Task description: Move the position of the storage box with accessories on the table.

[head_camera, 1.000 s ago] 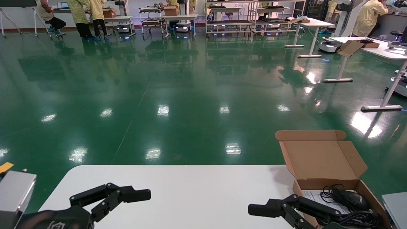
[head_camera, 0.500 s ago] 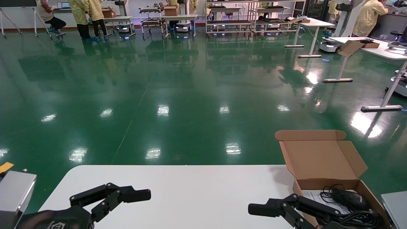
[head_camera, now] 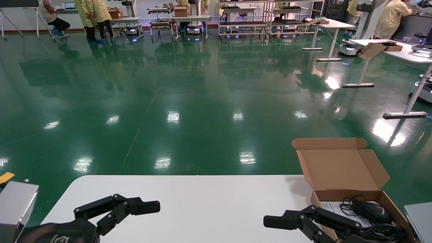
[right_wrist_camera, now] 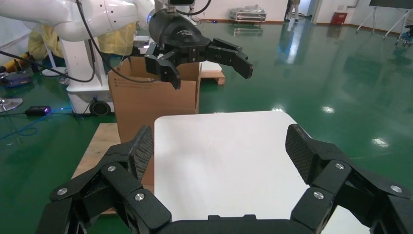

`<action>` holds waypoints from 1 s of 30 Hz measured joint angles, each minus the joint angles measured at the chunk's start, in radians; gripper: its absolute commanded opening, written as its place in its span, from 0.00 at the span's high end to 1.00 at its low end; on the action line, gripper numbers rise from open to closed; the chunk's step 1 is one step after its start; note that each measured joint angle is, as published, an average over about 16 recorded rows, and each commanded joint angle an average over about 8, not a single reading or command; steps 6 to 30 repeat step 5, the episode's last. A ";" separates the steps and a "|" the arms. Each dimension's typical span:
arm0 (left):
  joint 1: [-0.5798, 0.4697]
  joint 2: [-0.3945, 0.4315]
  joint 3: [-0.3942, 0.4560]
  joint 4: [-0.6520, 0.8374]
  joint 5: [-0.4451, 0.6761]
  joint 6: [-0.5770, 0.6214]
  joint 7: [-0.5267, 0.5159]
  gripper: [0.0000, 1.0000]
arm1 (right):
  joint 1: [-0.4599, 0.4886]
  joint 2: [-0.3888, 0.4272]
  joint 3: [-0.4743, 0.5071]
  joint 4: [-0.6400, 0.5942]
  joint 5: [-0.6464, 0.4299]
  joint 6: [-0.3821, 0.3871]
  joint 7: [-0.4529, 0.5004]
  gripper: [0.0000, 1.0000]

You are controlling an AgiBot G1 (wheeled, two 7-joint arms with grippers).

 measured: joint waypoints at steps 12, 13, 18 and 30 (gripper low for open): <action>0.000 0.000 0.000 0.000 0.000 0.000 0.000 0.00 | 0.000 0.000 0.000 0.000 0.000 0.000 0.000 0.00; 0.000 0.000 0.000 0.000 0.000 0.000 0.000 0.00 | 0.000 0.000 0.000 0.000 0.000 0.000 0.000 0.00; 0.000 0.000 0.000 0.000 0.000 0.000 0.000 0.00 | 0.000 0.000 0.000 0.000 0.000 0.000 0.000 0.00; 0.000 0.000 0.000 0.000 0.000 0.000 0.000 0.00 | 0.000 0.000 0.000 0.000 0.000 0.000 0.000 0.00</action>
